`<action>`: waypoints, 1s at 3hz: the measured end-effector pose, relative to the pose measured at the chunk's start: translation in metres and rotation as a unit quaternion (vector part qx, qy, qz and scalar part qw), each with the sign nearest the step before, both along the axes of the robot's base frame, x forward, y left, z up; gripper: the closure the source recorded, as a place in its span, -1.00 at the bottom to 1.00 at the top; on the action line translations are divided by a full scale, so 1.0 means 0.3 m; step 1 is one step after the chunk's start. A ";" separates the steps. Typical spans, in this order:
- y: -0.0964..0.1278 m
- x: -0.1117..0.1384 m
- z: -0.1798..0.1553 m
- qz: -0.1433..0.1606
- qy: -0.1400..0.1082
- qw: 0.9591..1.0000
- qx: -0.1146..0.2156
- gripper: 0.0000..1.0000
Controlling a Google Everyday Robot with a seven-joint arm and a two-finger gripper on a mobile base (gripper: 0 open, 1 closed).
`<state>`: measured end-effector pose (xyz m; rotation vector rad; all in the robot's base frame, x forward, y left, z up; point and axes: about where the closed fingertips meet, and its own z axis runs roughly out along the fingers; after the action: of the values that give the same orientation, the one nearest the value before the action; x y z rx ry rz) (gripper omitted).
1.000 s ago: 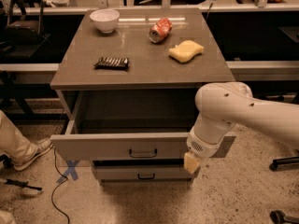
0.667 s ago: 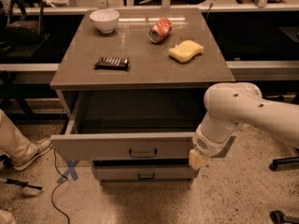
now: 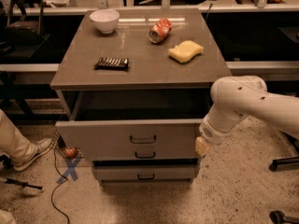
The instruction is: Close top drawer
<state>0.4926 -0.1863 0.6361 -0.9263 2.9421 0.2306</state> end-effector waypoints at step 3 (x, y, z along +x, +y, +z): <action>0.037 0.386 -0.121 -0.045 -0.037 0.998 -0.004 1.00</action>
Offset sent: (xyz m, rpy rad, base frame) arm 0.1734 0.0178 -0.0475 0.0003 -0.1171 -0.1231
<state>0.6085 -0.1751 0.5998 -0.7833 2.9098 0.1773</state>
